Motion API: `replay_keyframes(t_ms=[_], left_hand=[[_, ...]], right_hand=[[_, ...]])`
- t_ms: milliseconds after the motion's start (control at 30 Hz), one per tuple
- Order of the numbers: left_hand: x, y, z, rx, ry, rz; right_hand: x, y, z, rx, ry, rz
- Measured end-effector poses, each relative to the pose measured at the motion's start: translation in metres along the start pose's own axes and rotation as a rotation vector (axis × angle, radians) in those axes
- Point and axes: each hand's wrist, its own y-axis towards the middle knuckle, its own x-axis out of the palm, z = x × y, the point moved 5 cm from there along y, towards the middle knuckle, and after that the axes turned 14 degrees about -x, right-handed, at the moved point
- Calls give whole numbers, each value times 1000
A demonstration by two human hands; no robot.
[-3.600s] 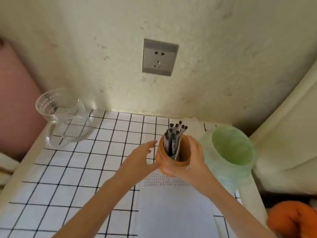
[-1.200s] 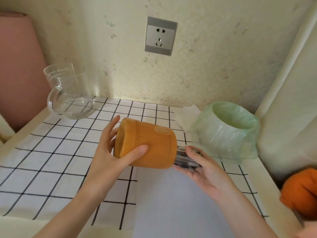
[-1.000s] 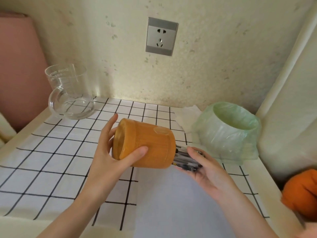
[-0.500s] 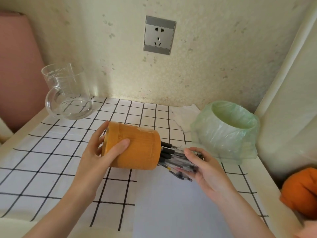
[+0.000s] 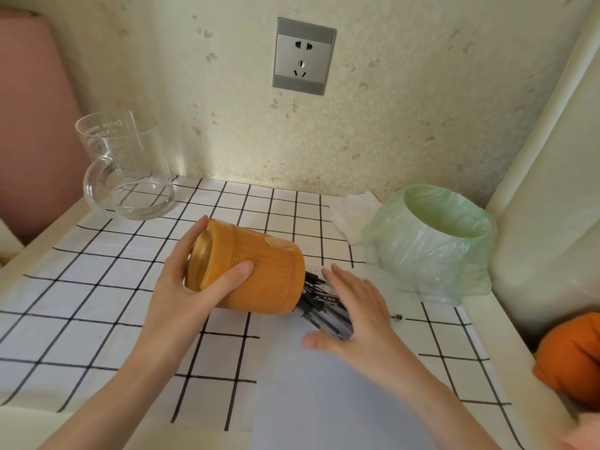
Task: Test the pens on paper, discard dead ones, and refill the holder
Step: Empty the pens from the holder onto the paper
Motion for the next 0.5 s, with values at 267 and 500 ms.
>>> replay_keyframes(t_ms=[267,500], left_hand=[[-12,2,7,40,-42,41],[-24,6,6,61,-183,155]], right_hand=[[0,7,7,-146,-247,181],[-4,10,4,-102,-191,121]])
